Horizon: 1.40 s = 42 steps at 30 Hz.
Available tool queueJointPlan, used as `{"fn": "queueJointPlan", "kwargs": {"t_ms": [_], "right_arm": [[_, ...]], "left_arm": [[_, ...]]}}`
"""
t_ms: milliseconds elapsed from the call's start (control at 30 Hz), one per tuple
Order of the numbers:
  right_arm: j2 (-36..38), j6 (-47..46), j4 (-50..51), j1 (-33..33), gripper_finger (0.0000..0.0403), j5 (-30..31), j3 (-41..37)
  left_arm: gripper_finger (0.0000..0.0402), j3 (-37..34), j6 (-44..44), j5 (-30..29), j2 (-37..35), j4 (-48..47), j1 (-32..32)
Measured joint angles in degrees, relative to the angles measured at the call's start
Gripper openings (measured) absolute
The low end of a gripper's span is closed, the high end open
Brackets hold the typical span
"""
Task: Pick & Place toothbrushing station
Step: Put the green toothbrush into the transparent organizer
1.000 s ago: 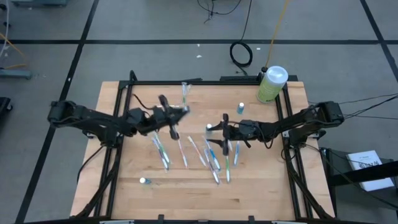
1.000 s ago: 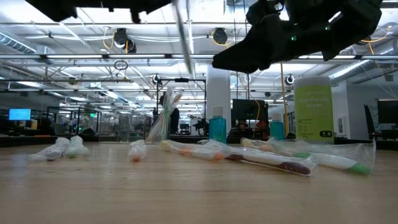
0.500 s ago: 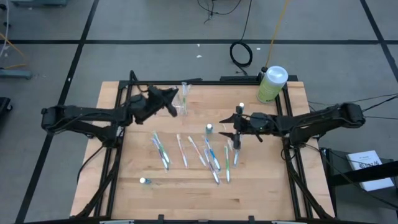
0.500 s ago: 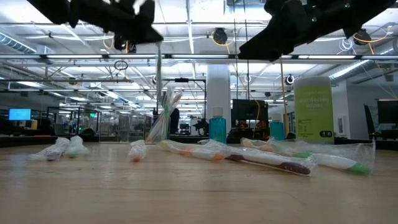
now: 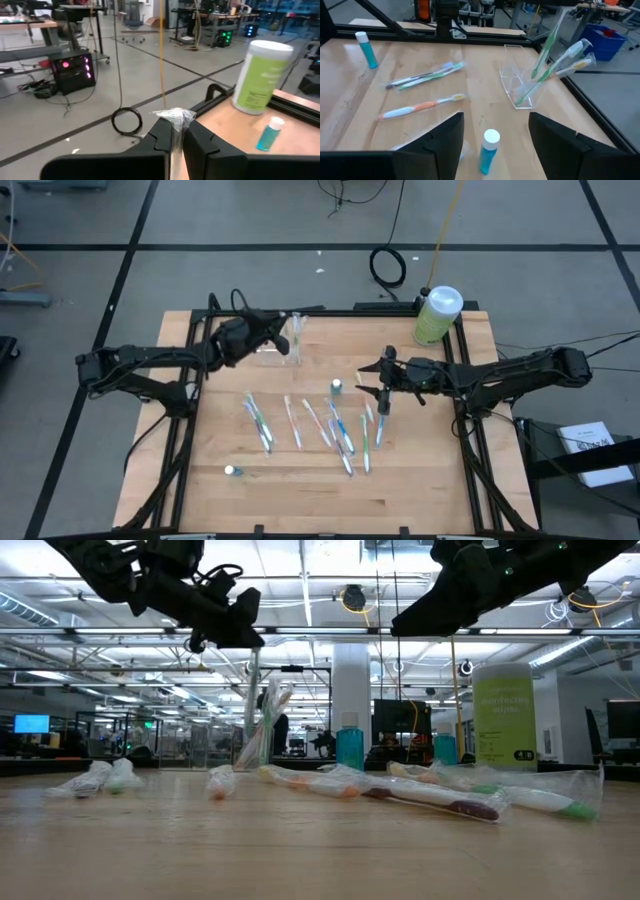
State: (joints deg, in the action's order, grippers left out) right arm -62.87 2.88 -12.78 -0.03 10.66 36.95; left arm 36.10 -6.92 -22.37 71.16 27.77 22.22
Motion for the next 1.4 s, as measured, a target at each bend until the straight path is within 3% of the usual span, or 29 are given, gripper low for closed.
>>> {"fn": "queueJointPlan", "kwargs": {"t_ms": [300, 600, 900, 1400], "right_arm": [[0.0, 0.0, 0.3, 0.0, 0.0212, 0.0, 0.0], [0.0, 0.0, 0.3, 0.0, 0.0212, 0.0, 0.0], [0.0, -0.2, 0.3, 0.0, 0.0212, 0.0, 0.0], [0.0, -0.2, 0.3, 0.0, 0.0212, -0.2, 0.0]], "left_arm": [[0.0018, 0.0, -9.9, 4.7, 0.0, -6.0, 4.1], [0.0015, 0.0, -10.8, 4.8, 1.3, -6.8, 4.9], [0.0007, 0.0, -9.9, 4.7, 7.5, -3.2, 5.1], [0.0084, 0.0, -11.8, 4.5, 8.5, -1.1, 5.1]]}}
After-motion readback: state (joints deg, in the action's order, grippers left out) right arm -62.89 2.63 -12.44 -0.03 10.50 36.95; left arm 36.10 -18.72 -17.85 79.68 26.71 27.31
